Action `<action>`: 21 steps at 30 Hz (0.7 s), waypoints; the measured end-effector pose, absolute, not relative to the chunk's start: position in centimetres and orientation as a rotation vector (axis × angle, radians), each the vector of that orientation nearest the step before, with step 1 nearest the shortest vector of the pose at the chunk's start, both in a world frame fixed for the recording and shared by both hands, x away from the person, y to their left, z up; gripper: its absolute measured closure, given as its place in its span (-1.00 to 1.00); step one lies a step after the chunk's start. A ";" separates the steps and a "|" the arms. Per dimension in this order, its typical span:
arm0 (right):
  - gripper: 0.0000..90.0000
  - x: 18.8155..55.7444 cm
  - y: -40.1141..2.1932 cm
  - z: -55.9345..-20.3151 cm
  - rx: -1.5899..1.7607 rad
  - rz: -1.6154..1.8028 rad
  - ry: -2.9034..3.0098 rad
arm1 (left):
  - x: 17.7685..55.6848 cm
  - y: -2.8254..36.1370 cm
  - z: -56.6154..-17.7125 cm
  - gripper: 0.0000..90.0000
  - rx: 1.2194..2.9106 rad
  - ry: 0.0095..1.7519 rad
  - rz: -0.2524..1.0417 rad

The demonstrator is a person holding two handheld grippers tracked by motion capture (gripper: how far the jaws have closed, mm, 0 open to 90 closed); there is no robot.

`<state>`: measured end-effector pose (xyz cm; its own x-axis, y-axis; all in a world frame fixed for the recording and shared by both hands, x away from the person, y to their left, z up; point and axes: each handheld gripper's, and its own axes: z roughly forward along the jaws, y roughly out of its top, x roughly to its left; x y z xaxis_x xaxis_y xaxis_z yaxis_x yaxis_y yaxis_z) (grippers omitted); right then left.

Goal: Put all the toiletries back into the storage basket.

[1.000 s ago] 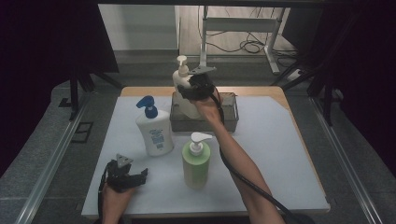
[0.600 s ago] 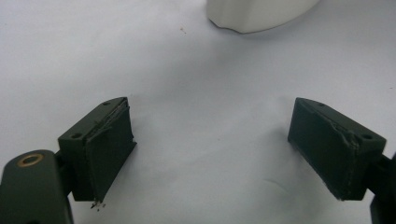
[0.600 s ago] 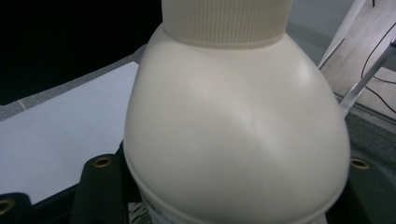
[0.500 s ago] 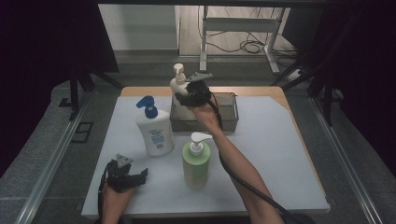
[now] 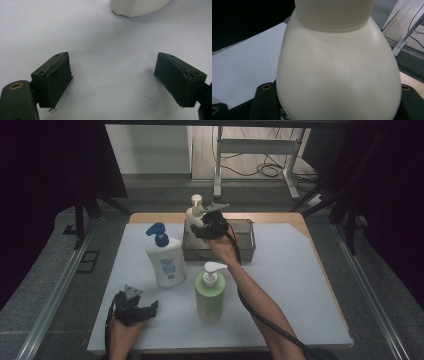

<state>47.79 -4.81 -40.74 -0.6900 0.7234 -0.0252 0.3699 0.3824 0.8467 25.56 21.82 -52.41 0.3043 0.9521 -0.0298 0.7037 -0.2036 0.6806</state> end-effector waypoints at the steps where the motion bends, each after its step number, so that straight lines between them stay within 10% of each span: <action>1: -0.16 47.7 -4.9 -40.8 0.956 1.230 2.257 | 25.6 21.8 -52.4 -0.70 1.983 1.466 0.542; 21: -0.19 48.2 -6.0 -42.1 0.995 1.215 2.296 | 25.6 21.8 -52.4 -0.70 1.984 1.466 0.543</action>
